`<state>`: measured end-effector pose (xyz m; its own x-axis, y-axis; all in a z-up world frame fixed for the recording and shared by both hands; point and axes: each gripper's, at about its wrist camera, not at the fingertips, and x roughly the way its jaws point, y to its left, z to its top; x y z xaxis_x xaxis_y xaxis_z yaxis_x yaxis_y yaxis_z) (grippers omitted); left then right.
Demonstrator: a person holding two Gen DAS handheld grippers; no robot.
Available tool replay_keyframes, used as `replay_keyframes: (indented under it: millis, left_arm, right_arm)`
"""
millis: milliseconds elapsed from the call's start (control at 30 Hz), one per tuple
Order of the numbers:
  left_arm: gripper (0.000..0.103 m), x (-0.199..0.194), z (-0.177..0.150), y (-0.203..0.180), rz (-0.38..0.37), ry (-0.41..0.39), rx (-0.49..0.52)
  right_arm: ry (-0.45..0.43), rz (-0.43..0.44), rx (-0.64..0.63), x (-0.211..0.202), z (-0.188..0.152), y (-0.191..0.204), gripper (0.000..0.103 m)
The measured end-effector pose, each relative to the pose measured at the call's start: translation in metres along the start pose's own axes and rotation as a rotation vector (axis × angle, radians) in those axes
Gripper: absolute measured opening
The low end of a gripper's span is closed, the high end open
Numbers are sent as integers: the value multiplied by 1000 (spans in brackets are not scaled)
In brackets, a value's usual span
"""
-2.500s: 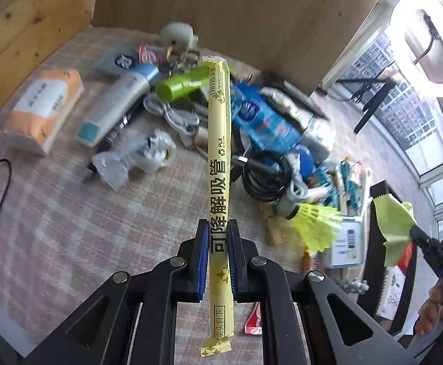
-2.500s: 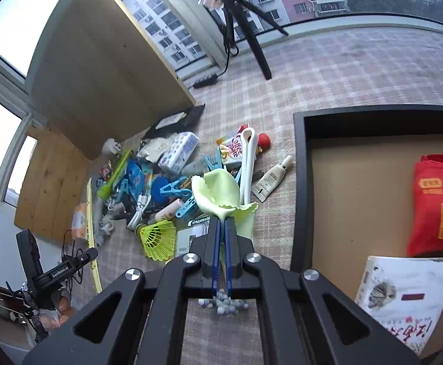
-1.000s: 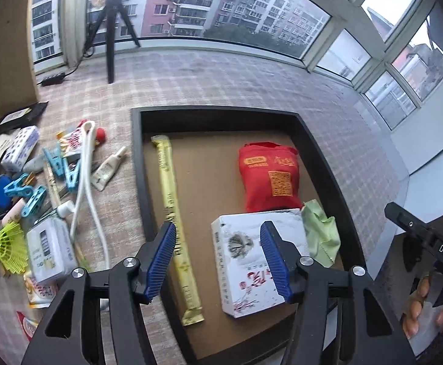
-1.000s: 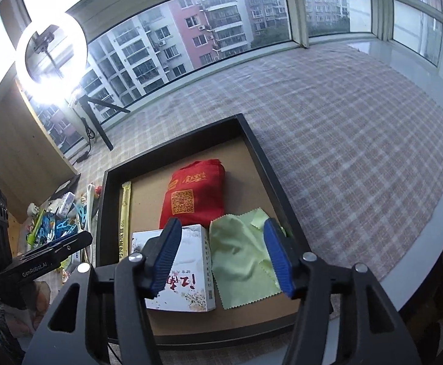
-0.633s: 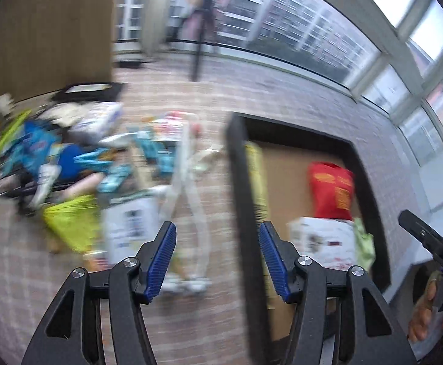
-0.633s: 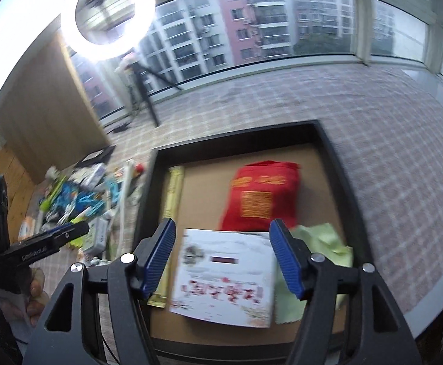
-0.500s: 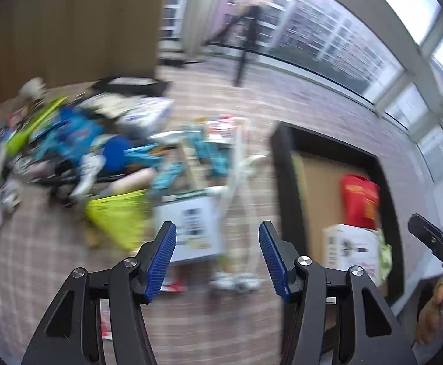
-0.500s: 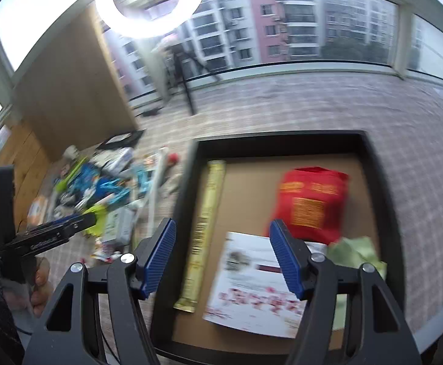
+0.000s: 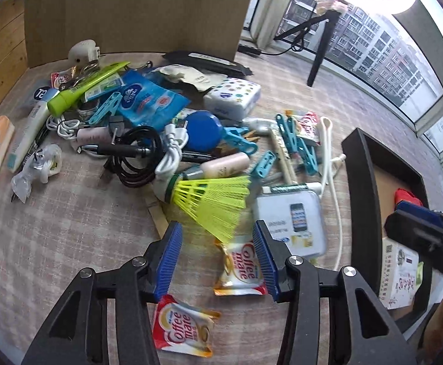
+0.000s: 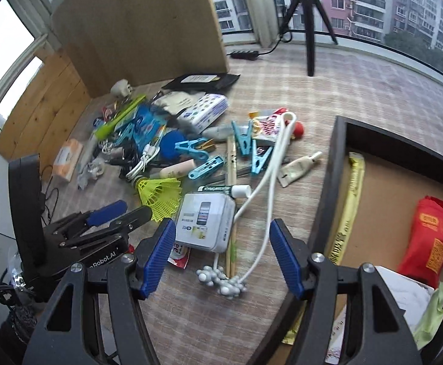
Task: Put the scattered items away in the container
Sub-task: 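Move the left gripper to the yellow shuttlecock while the right gripper reaches the white phone box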
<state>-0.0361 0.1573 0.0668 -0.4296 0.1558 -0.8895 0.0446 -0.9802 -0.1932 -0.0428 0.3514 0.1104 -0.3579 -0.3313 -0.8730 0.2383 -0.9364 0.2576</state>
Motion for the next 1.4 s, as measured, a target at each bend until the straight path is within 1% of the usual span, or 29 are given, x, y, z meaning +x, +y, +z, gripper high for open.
replay_keyframes:
  millis: [133,300,367,500,600,667,700,733,900,967,1033,1133,1167,1400]
  left_arm:
    - [45,8,5,5,7,6,-3]
    - [44,20,9,5,21,24,21]
    - [39,21,9,7,20,25,28]
    - [34,17,11,15,13,11,40]
    - [27,14,13,23,-6,4,45]
    - [20,13,15,30,-17,2,48]
    - [18,13,16,33,-22,2,49]
    - [9,13,16,37,-24,3,47]
    - [5,19,19,63,-55,27,12]
    - [5,19,20,69,-82,30,7]
    - [5,18,21,70,-82,20,22]
    - [5,21,23,70,-94,27,37]
    - [3,22,23,71,-99,28,39]
    - [1,24,26,82,-150,34,18]
  right_arm:
    - [44,-4,-10,15,-2,7,63]
    - [81,-3,28,31,1,8,63]
    - [88,-14,32,35,3,11,63]
    - [112,-48,25,45,10,21,63]
    - [130,-80,13,55,12,30,63]
    - [146,-109,13,63,14,35,63]
    - [154,-123,19,67,14,37,63]
    - [163,-133,29,72,15,38,63]
    - [182,-195,44,86,17,47,64]
    - [185,-223,43,91,19,50,69]
    - [193,-245,42,96,20,52,71]
    - [218,-290,57,106,22,51,71]
    - [227,-295,61,109,22,50,71]
    - [257,-333,53,117,24,56,71]
